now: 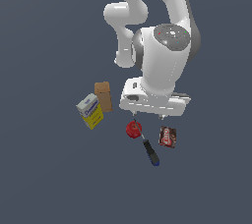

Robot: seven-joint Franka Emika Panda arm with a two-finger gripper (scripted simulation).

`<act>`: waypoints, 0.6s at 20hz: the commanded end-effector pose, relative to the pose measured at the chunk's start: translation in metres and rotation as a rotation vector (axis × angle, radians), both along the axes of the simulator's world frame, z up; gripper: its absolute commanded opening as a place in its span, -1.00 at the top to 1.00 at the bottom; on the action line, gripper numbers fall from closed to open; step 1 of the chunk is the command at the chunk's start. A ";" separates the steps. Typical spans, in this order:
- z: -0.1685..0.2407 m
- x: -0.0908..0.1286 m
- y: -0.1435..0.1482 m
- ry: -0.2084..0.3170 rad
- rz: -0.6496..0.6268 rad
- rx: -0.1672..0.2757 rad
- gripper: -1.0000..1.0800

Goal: Pick up a designated object from a clutter of objects.

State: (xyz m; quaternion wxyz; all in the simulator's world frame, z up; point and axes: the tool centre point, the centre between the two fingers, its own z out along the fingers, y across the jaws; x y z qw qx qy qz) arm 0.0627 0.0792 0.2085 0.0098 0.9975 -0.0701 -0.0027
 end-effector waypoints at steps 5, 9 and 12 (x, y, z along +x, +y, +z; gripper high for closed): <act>-0.064 0.010 0.054 -0.006 -0.072 0.004 -0.92; -0.096 0.011 0.081 -0.008 -0.107 0.009 -0.92; -0.115 0.010 0.097 -0.008 -0.127 0.012 -0.92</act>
